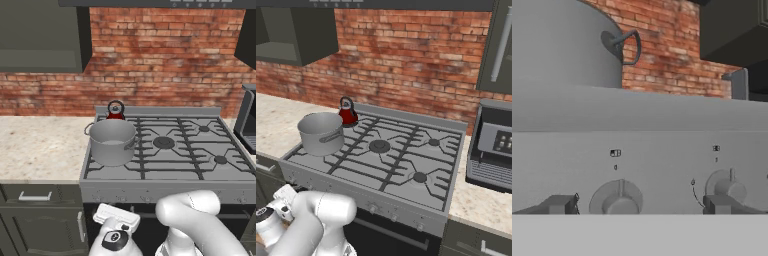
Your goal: Pick the kettle from the cabinet and place it on a stove burner. Then pick the pot from the counter and place it on another stove burner. Finally, turn both burners on.
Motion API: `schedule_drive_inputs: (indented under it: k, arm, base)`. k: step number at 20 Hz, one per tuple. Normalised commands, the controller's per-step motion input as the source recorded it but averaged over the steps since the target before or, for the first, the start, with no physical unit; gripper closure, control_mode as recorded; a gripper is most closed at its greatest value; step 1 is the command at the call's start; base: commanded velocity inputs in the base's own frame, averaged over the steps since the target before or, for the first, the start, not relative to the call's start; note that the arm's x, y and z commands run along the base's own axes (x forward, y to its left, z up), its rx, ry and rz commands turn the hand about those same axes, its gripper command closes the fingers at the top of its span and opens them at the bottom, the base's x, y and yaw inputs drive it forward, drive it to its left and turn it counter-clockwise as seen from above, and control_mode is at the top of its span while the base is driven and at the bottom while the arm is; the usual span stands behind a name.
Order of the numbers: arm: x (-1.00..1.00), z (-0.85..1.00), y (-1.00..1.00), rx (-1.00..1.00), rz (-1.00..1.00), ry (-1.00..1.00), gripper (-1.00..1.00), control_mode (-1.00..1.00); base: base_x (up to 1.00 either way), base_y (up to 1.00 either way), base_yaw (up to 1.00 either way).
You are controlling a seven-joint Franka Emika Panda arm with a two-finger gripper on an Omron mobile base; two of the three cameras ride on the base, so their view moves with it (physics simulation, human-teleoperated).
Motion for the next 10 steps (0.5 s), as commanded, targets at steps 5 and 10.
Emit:
schedule_drive_inputs:
  k: [5, 10]
  arm:
    - [0.26, 0.00, 0.00, 0.00, 0.05, 0.00, -1.00, -1.00]
    - [0.21, -0.02, 0.00, 0.00, 0.06, 0.00, -1.00, -1.00]
  base:
    - [0.00, 0.00, 0.00]
    - [0.00, 0.00, 0.00]
